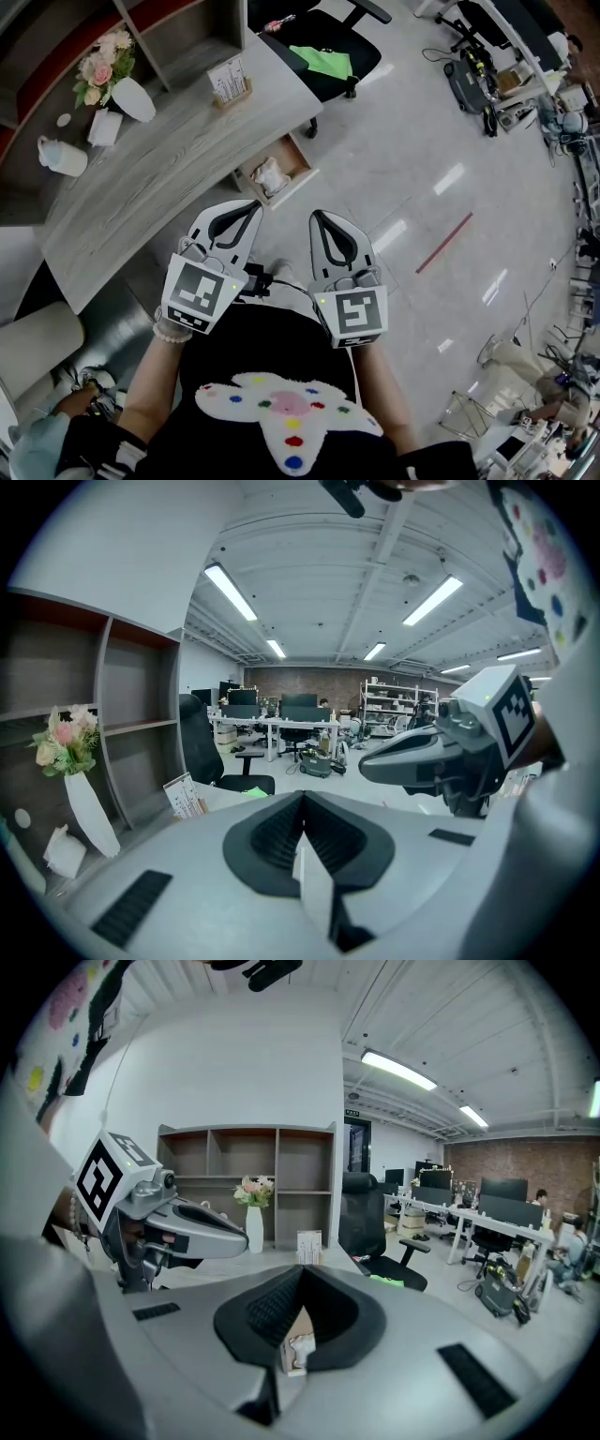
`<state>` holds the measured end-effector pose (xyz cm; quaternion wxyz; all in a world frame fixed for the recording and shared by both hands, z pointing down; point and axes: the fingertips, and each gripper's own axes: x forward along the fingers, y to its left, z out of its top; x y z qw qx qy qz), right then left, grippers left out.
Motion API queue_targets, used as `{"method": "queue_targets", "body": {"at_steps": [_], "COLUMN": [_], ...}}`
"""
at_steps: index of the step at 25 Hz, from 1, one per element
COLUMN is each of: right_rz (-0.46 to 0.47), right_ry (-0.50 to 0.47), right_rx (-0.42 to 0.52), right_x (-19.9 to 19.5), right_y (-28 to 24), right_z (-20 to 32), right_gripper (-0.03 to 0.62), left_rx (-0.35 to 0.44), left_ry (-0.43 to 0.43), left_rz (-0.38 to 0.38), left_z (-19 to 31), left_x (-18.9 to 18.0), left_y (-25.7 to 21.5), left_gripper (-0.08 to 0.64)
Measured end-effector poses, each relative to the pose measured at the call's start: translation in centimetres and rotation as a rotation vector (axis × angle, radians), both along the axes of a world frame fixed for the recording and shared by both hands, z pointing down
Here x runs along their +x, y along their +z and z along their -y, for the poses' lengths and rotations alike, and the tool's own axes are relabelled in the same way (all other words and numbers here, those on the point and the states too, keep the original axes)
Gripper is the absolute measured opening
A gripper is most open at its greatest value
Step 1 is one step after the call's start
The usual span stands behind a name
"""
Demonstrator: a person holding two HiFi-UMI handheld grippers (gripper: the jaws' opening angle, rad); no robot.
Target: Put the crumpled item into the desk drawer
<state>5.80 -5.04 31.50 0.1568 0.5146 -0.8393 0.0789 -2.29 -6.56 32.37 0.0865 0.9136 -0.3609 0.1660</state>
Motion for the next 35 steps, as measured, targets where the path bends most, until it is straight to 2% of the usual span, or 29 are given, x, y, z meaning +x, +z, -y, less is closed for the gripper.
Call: {"method": "queue_targets", "body": {"at_steps": [35], "right_rz": [0.002], "right_ry": [-0.003], "right_rx": [-0.002], "right_x": [-0.03], "right_y": [0.47], "right_z": [0.13], "right_gripper": [0.003], "left_rx": [0.0], "left_ry": [-0.001], "left_rz": [0.003], "left_z": [0.26], "left_x": [0.03], "left_y": [0.38], "left_gripper": [0.011]}}
